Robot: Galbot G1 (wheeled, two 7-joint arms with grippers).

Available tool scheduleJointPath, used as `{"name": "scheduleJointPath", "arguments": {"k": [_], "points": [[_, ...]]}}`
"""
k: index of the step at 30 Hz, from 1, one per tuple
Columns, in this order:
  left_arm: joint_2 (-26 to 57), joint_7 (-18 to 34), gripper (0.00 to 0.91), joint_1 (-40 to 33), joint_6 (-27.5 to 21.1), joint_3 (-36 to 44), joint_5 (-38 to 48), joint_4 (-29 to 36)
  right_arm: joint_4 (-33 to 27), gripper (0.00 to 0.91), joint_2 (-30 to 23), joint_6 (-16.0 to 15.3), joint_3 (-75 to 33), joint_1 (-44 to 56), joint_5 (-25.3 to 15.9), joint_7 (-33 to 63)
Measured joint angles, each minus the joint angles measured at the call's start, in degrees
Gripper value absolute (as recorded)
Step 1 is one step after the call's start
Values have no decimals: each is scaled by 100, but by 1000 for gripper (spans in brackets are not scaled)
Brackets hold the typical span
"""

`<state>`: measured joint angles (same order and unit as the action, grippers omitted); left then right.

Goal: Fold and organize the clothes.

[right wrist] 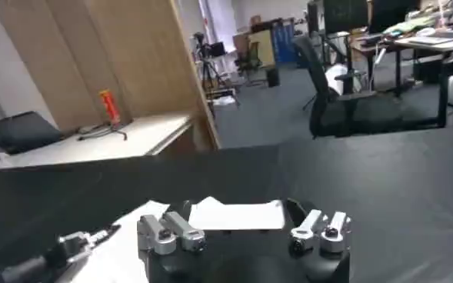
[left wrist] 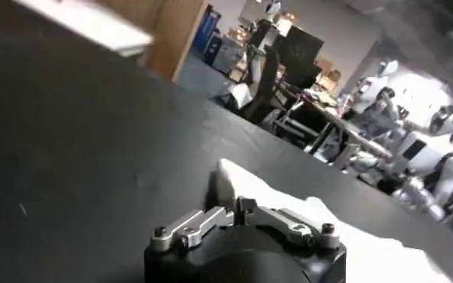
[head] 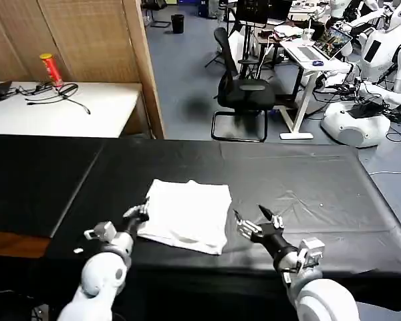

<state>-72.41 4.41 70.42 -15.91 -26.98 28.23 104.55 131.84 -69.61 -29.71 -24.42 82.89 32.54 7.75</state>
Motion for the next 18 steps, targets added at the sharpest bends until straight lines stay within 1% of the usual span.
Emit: {"name": "scheduleJointPath", "arguments": {"k": [3, 12, 15, 18], "points": [[488, -27, 0, 4, 50, -143, -592, 140, -51, 878, -14, 0, -29, -32, 0, 11], [2112, -20, 0, 229, 52, -871, -1155, 559, -220, 878, -62, 1, 28, -161, -16, 44], [2502, 0, 0, 350, 13, -1111, -1383, 731, -247, 878, -63, 3, 29, -179, -17, 48], [2660, 85, 0, 382, -124, -1190, -1646, 997, -255, 878, -74, 10, 29, -163, -17, 48]]}}
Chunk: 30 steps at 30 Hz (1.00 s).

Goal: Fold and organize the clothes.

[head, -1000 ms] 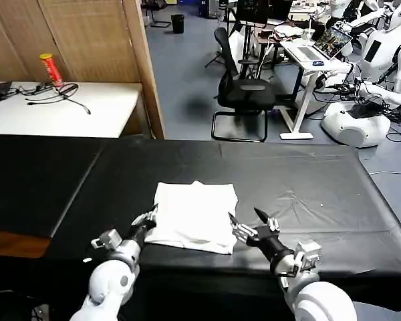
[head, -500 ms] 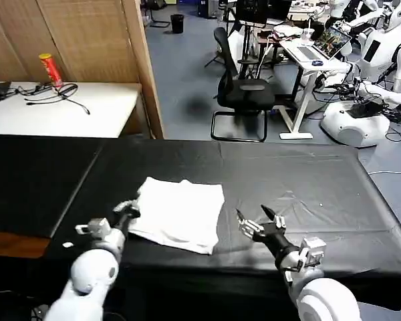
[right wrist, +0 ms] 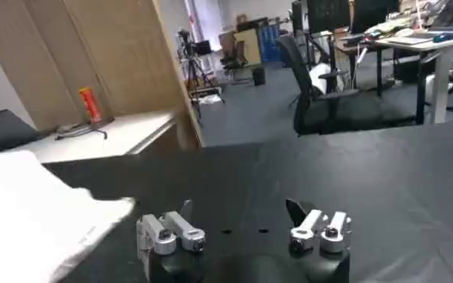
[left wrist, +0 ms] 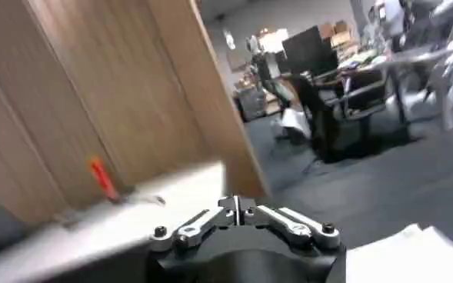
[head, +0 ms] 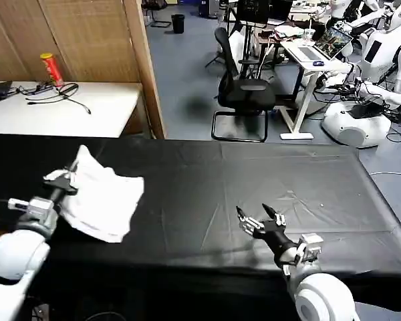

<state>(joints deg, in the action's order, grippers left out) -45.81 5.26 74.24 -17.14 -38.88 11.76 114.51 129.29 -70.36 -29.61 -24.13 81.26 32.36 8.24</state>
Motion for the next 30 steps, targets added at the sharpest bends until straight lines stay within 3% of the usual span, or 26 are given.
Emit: {"name": "scheduleJointPath", "arguments": {"k": [5, 9, 10, 11, 20, 30], "points": [[-85, 199, 0, -43, -257, 255, -97, 585, -4, 878, -33, 17, -32, 120, -41, -5], [-515, 426, 0, -152, -283, 978, 81, 760, -1, 878, -27, 22, -68, 162, -63, -32], [-656, 441, 215, -194, -271, 1205, 52, 757, -1, 878, -27, 15, -69, 152, -35, -37], [-810, 445, 878, -246, -234, 1443, 4, 718, -7, 878, -26, 4, -62, 132, -5, -44], [-2368, 179, 878, -416, 201, 3179, -202, 122, -341, 878, 21, -213, 174, -183, 450, -70], [-2451, 74, 878, -407, 609, 3179, -525, 220, -1065, 878, -109, -471, 788, -816, 1193, 22]]}}
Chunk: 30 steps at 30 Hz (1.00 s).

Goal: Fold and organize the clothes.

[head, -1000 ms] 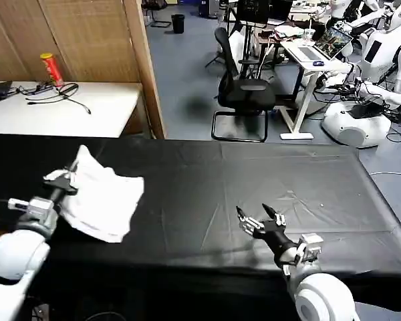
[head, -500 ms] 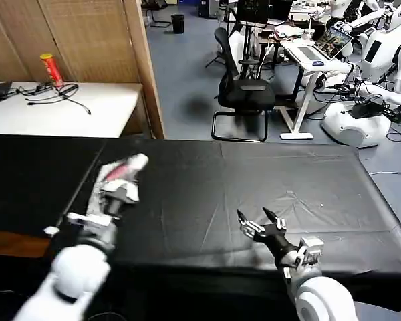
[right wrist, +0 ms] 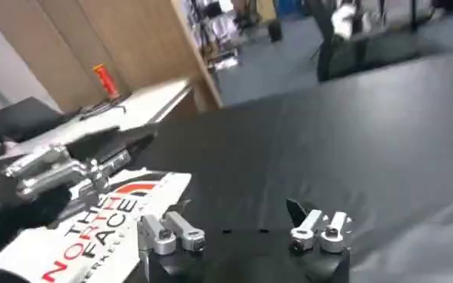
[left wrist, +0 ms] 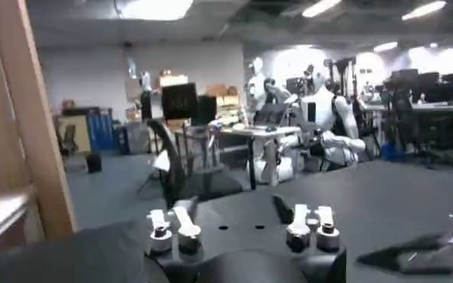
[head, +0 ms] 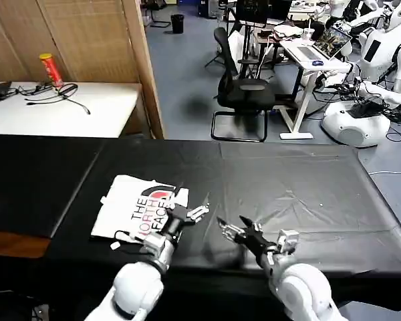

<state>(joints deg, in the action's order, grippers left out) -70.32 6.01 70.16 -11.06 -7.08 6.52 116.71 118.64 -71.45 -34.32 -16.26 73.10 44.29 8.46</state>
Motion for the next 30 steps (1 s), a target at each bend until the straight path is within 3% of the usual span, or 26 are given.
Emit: {"name": "scheduleJointPath", "arguments": {"k": [8, 10, 11, 17, 20, 24, 30], "points": [[375, 0, 878, 86, 245, -417, -208, -2, -751, 878, -341, -11, 800, -774, -93, 201], [460, 2, 878, 97, 271, -527, -205, -11, -956, 819, -444, 11, 994, -964, -170, 241], [502, 2, 878, 106, 284, -582, -190, -12, -1076, 712, -517, 18, 1103, -1072, -217, 284], [647, 3, 878, 182, 349, -869, -107, -11, -1636, 449, -794, 23, 1474, -1476, -453, 295], [705, 3, 878, 209, 357, -996, -58, -5, -1829, 78, -890, 28, 1597, -1587, -530, 270], [769, 5, 878, 233, 371, -1168, -7, -3, -1900, 0, -904, 33, 1657, -1601, -627, 245], [777, 4, 878, 228, 393, -1326, 48, -80, -1881, 0, -818, 58, 1540, -1603, -653, 239]]}}
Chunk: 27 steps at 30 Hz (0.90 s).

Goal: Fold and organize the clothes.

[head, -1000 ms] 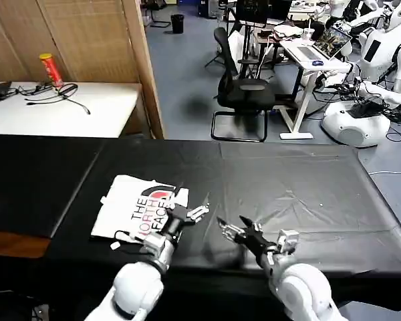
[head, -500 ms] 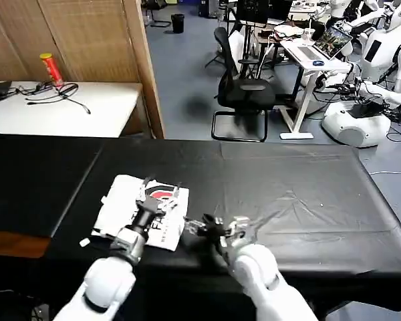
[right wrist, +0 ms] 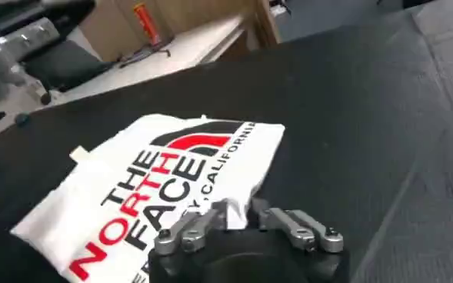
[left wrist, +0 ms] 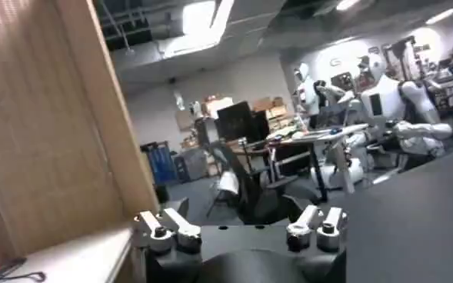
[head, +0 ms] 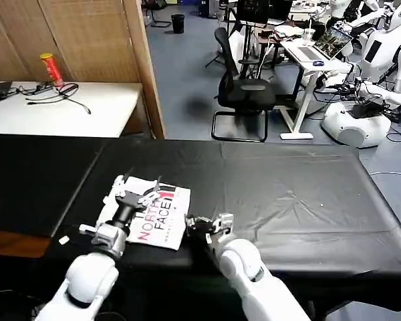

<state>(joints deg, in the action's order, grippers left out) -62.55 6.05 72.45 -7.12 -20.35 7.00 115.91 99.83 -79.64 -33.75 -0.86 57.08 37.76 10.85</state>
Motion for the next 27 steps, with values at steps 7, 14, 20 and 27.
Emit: {"name": "scheduleJointPath", "arguments": {"k": [7, 14, 20, 27], "points": [[-38, 4, 878, 23, 77, -151, 25, -204, 284, 0, 270, -191, -454, 178, -297, 55], [-130, 12, 878, 15, 77, -164, 177, -402, 870, 878, 824, -583, -1034, 594, -201, 86], [-152, 254, 878, 50, -92, -115, 747, -403, 1345, 878, 1128, -568, -1383, 926, -365, 13], [-134, 220, 878, 180, 169, -6, 1055, -441, 1924, 878, 1473, -324, -1746, 1351, -581, -100]]}}
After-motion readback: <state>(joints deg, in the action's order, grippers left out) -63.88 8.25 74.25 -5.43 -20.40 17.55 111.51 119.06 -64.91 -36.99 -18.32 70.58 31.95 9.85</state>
